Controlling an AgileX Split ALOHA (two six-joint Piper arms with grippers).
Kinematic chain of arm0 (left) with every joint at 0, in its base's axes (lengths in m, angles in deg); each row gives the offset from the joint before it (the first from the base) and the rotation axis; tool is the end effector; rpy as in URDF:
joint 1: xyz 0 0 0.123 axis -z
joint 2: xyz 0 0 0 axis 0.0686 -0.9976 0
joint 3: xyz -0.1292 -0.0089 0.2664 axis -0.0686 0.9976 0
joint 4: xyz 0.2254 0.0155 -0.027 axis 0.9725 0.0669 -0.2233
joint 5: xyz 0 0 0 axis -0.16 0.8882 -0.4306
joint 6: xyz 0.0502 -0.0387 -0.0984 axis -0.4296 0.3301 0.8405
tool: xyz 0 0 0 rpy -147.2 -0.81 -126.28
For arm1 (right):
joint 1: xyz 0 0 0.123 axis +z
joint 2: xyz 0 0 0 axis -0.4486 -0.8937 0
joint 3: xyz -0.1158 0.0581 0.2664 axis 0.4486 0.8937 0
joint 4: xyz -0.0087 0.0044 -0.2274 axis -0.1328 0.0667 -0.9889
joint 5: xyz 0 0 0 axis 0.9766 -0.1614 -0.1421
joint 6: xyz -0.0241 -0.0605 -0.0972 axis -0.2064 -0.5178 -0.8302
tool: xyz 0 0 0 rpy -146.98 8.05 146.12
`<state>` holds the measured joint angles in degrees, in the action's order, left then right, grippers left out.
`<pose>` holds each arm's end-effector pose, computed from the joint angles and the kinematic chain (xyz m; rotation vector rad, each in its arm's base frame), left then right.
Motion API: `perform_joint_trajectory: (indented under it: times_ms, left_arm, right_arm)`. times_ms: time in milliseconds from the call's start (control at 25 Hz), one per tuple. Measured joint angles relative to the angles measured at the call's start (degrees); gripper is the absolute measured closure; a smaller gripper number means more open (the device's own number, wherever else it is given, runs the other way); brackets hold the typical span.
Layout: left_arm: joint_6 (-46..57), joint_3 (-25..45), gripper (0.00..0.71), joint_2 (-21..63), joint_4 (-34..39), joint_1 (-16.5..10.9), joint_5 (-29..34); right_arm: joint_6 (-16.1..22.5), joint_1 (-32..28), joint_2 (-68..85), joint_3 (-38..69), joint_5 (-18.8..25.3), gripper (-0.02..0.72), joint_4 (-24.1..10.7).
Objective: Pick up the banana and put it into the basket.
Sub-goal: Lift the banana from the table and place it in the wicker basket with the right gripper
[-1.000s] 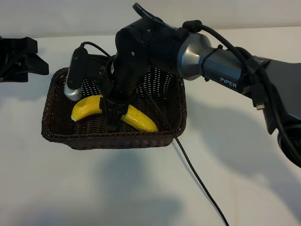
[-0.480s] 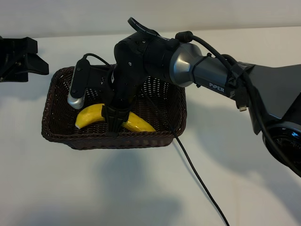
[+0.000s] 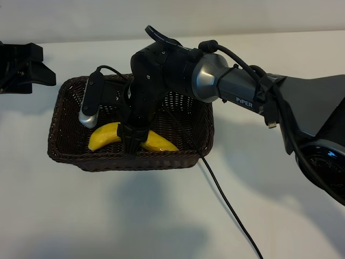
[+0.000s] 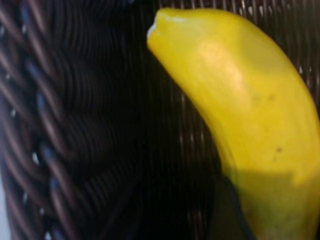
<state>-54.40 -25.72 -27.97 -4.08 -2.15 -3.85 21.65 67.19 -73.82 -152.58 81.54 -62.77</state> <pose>0.2899 -0.0150 0.2884 -0.1143 2.5953 -0.5184 0.3621 0.3292 0.1623 -1.6351 2.1665 0.2165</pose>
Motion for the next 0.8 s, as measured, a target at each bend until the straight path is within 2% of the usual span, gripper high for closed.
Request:
perform_joint_trajectory:
  times_ms: [600, 680, 800]
  left_arm:
    - [-0.19, 0.0, 0.163, 0.0, 0.0, 0.0, 0.01]
    - [-0.19, 0.0, 0.163, 0.0, 0.0, 0.0, 0.01]
    - [-0.19, 0.0, 0.163, 0.0, 0.0, 0.0, 0.01]
  right_arm:
    - [0.59, 0.0, -0.07, 0.0, 0.61, 0.296, -0.13]
    - [0.75, 0.0, -0.07, 0.0, 1.09, 0.258, -0.18]
    - [1.67, 0.0, -0.07, 0.0, 2.12, 0.136, -0.13]
